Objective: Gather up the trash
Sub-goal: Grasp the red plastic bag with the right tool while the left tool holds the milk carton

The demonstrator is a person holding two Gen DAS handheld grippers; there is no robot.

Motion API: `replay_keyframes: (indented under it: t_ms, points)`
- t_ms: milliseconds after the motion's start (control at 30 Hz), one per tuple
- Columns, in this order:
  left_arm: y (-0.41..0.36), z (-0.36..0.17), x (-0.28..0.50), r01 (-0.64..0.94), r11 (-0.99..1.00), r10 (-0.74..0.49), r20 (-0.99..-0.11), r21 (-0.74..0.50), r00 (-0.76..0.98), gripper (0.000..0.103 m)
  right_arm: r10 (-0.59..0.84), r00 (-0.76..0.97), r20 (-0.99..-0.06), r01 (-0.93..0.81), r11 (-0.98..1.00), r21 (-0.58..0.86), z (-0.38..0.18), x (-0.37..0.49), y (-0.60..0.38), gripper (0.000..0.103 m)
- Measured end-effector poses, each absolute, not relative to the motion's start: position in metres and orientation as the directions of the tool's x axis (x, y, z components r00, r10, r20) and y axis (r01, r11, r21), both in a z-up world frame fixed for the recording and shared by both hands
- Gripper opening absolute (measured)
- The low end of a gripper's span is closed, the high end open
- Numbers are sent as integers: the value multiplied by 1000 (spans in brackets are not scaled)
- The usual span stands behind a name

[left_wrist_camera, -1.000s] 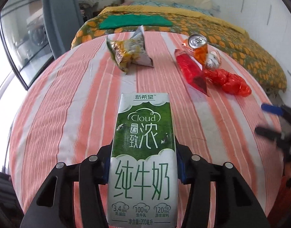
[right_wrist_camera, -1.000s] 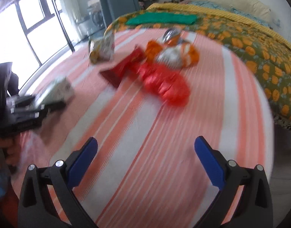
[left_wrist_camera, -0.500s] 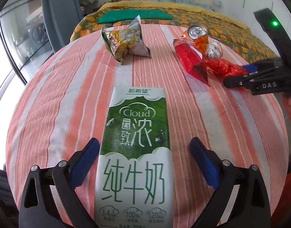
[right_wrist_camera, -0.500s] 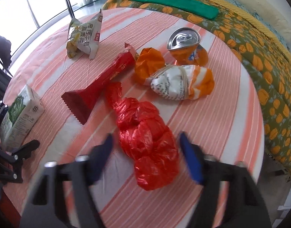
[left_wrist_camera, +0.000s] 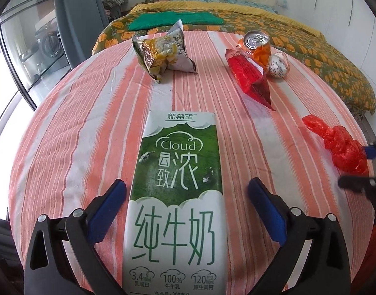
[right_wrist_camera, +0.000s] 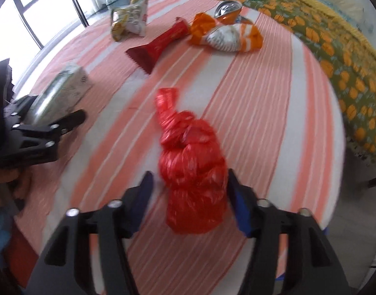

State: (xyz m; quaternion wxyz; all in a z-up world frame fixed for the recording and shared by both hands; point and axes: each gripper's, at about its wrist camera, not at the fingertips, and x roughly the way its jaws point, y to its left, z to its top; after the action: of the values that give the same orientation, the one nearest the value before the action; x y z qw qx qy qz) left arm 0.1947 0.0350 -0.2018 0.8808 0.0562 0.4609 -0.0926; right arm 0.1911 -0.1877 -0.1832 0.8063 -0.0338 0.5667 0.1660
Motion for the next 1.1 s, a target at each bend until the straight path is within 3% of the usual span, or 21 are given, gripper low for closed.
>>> replay_keyframes:
  t_ms: [233, 867, 1100]
  points:
    - [37, -202, 193, 214, 977, -113, -824, 10, 555, 98, 264, 329, -907, -315, 936, 158, -185, 178, -201, 86]
    - [39, -202, 194, 222, 975, -115, -826, 13, 552, 98, 265, 314, -912, -329, 931, 157, -186, 182, -205, 92]
    - [54, -194, 189, 291, 955, -202, -841, -56, 502, 98, 302, 319, -898, -265, 938, 221, -175, 194, -235, 92]
